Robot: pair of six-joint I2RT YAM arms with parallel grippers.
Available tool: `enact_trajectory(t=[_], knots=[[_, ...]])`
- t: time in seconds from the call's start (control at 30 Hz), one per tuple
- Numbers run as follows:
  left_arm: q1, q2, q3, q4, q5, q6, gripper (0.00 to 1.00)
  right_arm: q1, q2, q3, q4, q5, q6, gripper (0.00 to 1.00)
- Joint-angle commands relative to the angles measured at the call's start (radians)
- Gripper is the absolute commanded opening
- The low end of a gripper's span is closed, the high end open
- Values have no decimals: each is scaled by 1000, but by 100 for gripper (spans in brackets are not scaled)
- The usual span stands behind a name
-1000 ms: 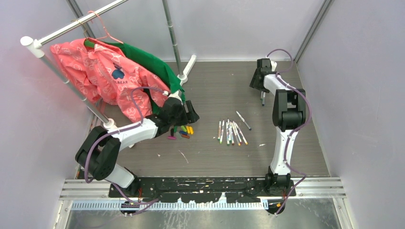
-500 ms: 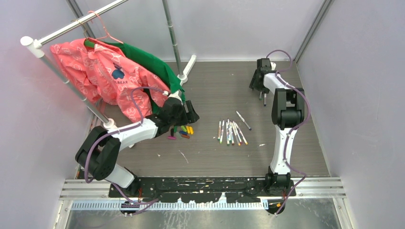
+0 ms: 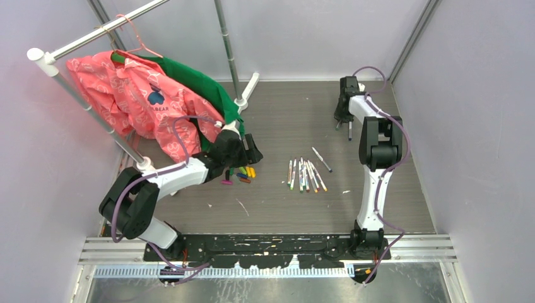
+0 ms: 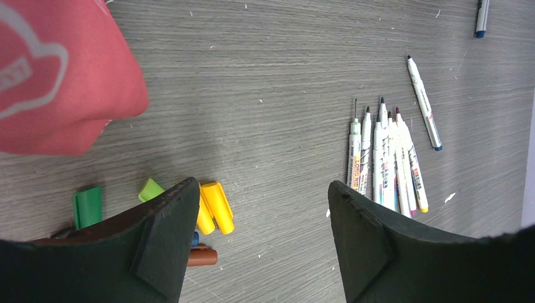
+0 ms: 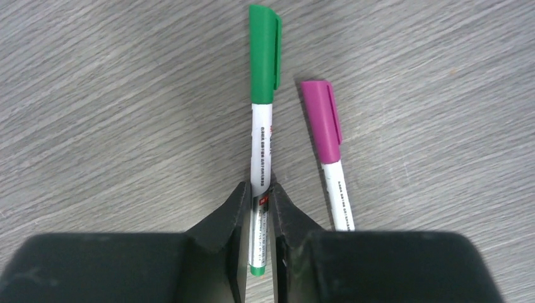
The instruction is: Open the pen caps
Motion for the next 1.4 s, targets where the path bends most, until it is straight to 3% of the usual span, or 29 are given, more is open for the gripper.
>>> enact_trajectory(t=[0.0, 0.17, 0.57, 0.9, 1.37], knots=[[0, -48, -9, 43, -13, -16, 74, -26, -13, -2, -52, -2, 1, 16], [-1, -90, -12, 17, -24, -17, 75, -12, -101, -72, 10, -44, -9, 1], [1, -165, 20, -58, 3, -78, 77, 243, -456, -370, 151, -57, -39, 1], [-1, -208, 23, -50, 34, -170, 78, 517, -792, -679, 238, -155, 65, 1], [-1, -210, -17, 41, 47, -268, 78, 783, -845, -725, 302, -174, 127, 1]])
